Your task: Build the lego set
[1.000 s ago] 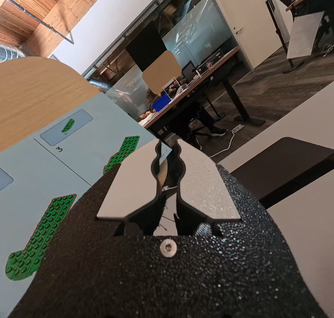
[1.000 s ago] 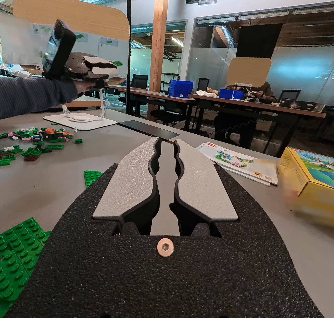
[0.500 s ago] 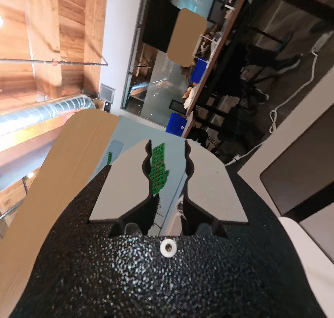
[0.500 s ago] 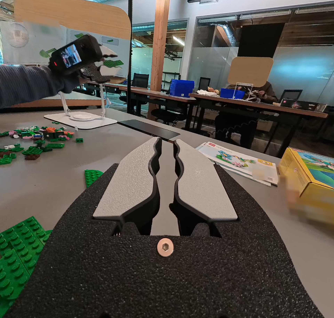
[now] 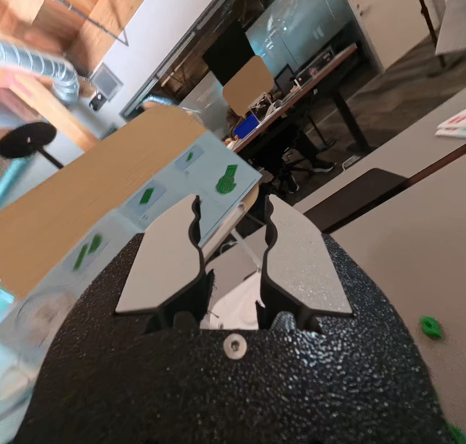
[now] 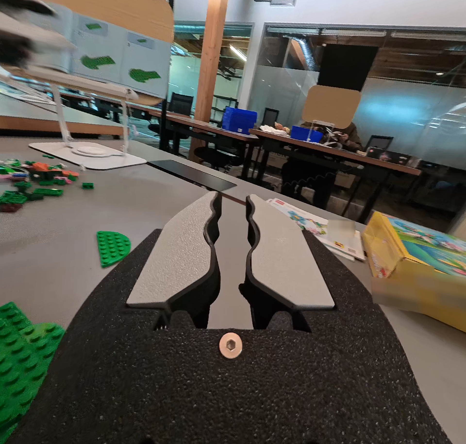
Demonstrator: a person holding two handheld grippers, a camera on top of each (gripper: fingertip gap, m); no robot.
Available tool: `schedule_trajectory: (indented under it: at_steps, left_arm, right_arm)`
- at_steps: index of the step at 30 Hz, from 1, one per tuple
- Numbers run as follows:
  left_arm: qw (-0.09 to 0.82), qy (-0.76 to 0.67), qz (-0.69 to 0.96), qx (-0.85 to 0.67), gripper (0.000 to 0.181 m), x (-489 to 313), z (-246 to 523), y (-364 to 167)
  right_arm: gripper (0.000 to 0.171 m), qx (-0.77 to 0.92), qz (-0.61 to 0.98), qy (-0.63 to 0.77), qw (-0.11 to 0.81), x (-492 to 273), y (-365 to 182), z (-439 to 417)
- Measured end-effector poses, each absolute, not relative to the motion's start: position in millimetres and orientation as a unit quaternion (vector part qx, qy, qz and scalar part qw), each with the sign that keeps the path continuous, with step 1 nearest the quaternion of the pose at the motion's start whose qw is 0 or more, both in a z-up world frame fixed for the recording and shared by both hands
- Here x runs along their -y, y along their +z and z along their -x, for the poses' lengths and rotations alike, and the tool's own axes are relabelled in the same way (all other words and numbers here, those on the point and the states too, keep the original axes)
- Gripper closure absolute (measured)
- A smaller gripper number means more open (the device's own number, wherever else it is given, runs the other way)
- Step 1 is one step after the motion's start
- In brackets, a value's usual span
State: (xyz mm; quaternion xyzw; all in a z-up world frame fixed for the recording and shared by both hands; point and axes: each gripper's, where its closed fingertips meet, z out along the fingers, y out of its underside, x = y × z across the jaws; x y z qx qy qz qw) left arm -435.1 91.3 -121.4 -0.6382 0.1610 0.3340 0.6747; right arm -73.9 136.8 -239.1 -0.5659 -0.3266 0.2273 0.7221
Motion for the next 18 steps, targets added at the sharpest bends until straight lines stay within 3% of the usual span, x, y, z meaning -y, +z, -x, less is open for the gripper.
schedule_trajectory:
  at_steps: [5,10,15,17,18]
  left_arm:
    - [0.676,0.32,0.664,-0.011,0.13,49.4,474.7,-112.6]
    - [0.681,0.299,0.663,0.091,0.124,170.9,472.3,-134.6]
    - [0.721,0.262,0.625,0.139,0.13,241.6,452.3,-139.2]
    - [0.713,0.295,0.614,0.164,0.126,257.3,457.1,-143.9]
    - [0.711,0.297,0.615,0.167,0.125,259.2,456.5,-148.4]
  right_arm:
    - [0.136,0.3,0.577,0.14,0.746,-145.0,-236.7,59.9]
    - [0.131,0.323,0.579,0.062,0.746,-137.0,-239.5,58.6]
    - [0.135,0.368,0.539,0.027,0.757,-113.6,-237.8,63.1]
    - [0.153,0.37,0.525,-0.014,0.766,-108.3,-234.8,58.5]
    - [0.153,0.393,0.52,-0.037,0.757,-104.4,-239.5,62.4]
